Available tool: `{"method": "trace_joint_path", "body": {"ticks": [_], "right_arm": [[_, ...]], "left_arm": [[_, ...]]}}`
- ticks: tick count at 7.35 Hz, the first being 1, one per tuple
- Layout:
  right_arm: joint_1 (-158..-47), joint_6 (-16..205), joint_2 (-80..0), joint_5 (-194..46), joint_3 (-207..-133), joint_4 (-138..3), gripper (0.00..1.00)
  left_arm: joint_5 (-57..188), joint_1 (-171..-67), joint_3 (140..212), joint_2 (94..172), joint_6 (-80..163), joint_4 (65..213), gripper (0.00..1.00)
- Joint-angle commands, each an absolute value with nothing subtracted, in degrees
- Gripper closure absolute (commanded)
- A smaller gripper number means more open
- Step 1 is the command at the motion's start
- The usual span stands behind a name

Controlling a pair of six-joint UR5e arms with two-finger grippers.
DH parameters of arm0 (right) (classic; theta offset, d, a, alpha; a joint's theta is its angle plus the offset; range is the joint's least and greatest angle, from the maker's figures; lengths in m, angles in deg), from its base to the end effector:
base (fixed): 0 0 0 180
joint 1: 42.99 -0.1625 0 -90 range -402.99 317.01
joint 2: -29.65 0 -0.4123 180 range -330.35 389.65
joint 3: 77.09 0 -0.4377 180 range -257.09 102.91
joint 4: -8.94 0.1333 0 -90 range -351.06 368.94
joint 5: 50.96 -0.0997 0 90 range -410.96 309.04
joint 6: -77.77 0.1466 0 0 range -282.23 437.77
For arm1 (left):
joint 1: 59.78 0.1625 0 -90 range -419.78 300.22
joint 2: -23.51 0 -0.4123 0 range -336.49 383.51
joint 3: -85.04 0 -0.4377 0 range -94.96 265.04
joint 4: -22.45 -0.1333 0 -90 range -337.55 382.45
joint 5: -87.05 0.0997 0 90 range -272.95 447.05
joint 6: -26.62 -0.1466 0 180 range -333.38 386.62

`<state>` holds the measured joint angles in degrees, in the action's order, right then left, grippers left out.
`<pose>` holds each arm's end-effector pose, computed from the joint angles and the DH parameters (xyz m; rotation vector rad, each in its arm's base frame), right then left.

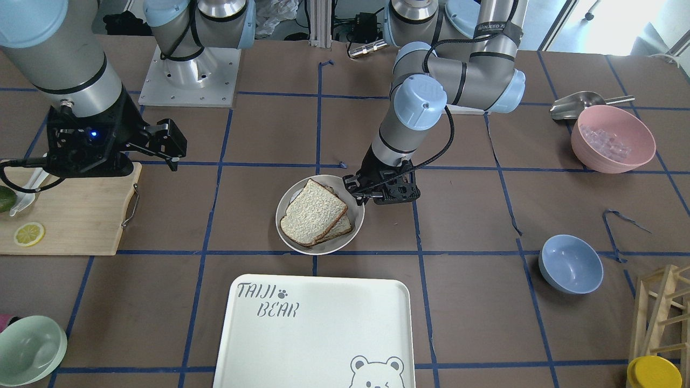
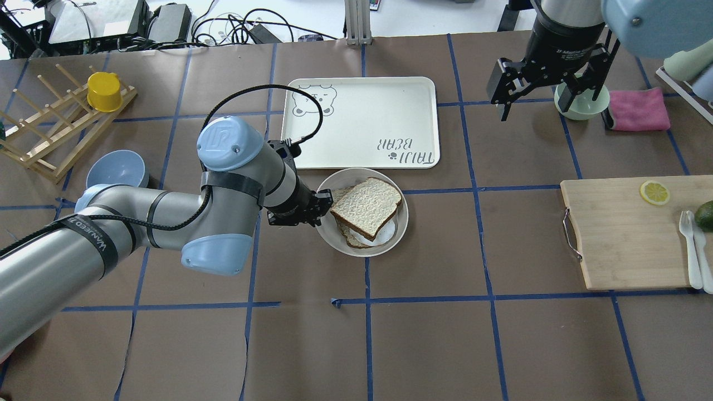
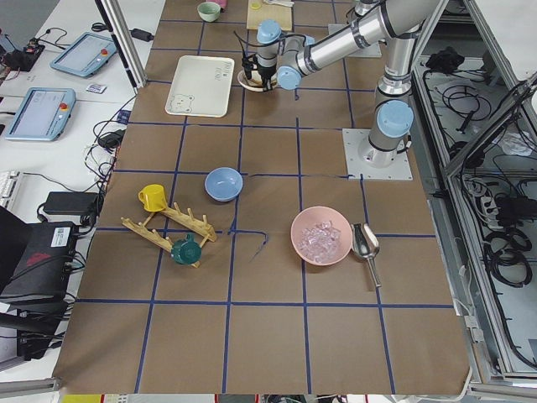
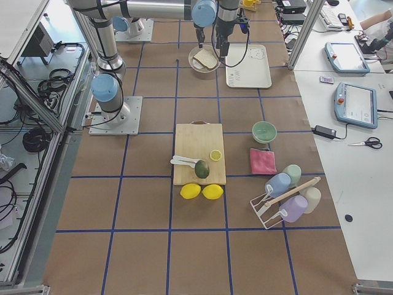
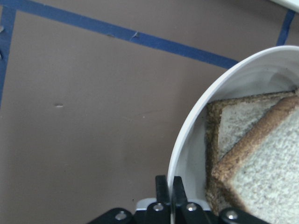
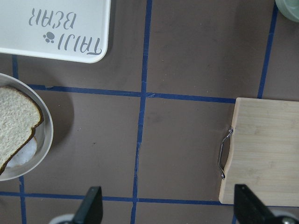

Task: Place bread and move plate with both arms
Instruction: 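Grip the white bowl's rim with the left gripper, then slide the bowl with the left gripper onto the cream bear tray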

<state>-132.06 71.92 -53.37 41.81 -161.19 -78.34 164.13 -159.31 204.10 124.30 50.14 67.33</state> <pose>0.1168 -0.5795 0.4108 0.1353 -3.0925 -0.1069 -0.2508 -0.4909 0.1539 0.3381 -2.8795 0.0345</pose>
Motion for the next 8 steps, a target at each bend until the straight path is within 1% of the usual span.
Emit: {"method": "trace_joint_path", "body": {"ticks": [1, 2, 3, 5, 6, 8], "right_arm": [[-132.2, 71.8, -55.0, 41.4, -161.8, -78.2, 0.0], [-132.2, 71.9, -55.1, 42.3, -161.8, -77.8, 0.0], [-132.3, 71.7, -55.2, 42.0, -161.8, -77.8, 0.0], [-132.3, 71.1, -56.5, 41.4, -162.0, -77.5, 0.0], [-132.8, 71.6, -57.5, 41.2, -163.0, -77.7, 0.0], [-132.9, 71.6, -59.4, 41.0, -165.2, -78.3, 0.0]], "left_arm": [[159.8, -155.3, 204.0, 125.0, 46.2, 63.9, 1.0], [156.6, -153.7, 202.5, 126.9, 45.4, 62.0, 1.0], [156.6, -153.7, 197.9, 129.2, 44.8, 62.5, 1.0], [156.5, -153.7, 187.3, 136.7, 45.2, 66.7, 1.0], [156.7, -153.6, 181.9, 141.2, 45.8, 66.9, 1.0], [156.6, -153.6, 173.8, 148.1, 46.2, 67.0, 1.0]]}}
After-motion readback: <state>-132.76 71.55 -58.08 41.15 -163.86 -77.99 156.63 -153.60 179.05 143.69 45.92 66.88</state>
